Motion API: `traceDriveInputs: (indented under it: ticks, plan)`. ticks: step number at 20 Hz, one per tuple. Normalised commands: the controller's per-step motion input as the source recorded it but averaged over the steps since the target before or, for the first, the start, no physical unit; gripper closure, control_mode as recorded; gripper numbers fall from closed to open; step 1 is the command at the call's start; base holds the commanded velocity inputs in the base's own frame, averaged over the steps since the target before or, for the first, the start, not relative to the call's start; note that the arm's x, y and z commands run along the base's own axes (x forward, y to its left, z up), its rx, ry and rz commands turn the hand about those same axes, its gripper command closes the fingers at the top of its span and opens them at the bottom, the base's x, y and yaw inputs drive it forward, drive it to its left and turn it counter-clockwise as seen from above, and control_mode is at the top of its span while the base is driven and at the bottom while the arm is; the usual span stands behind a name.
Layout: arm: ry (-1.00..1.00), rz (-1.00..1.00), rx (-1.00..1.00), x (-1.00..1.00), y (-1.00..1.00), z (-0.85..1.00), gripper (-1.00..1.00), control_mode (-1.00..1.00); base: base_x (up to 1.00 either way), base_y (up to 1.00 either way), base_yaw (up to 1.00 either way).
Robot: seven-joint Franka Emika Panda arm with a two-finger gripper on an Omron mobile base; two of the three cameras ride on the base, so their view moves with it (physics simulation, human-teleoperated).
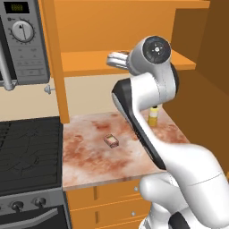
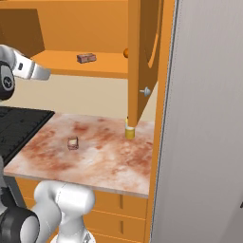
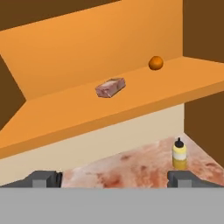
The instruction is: Pick the bar soap and bar soap from the cabinet and place them on the counter.
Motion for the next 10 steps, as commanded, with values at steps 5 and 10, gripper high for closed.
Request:
traceDriveInputs:
  ticks: [5, 10]
  plan:
    - [-0.02, -0.03, -0.04, 0.43, -0.15, 0.17, -1.0, -1.0, 0.0, 0.0, 0.0]
    - [0.01, -0.01, -0.03, 0.62, -0.19, -0.01, -1.0, -1.0, 0.0, 0.0, 0.0]
